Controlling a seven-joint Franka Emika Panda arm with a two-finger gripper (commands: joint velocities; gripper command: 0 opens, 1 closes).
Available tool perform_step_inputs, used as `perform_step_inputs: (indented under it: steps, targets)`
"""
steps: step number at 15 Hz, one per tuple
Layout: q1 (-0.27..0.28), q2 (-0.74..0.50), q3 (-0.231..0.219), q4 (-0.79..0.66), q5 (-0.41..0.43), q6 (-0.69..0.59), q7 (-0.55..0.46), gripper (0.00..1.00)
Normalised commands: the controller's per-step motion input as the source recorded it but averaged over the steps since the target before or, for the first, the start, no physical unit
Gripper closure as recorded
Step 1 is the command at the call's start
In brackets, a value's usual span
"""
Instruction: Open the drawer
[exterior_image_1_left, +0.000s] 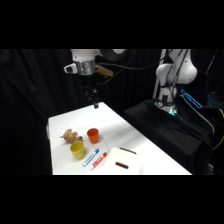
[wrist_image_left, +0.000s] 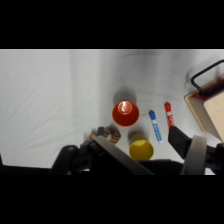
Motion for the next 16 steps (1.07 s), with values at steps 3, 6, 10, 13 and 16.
perform_step_inputs:
  steps: [3,6,10,13,16]
  targets:
    - [-0.019,-0.01,0.034,0.0,-0.003,-0.01,0.01,0.0]
    - [0.024,-0.05,0.058,-0.06,-0.026,0.05,0.09,0.0]
    - [0.061,-0.1,0.074,-0.17,-0.025,0.15,0.12,0.0]
    - [0.055,-0.13,0.055,-0.25,0.012,0.33,0.1,0.0]
    - [0.039,-0.18,0.032,-0.33,0.054,0.41,0.11,0.0]
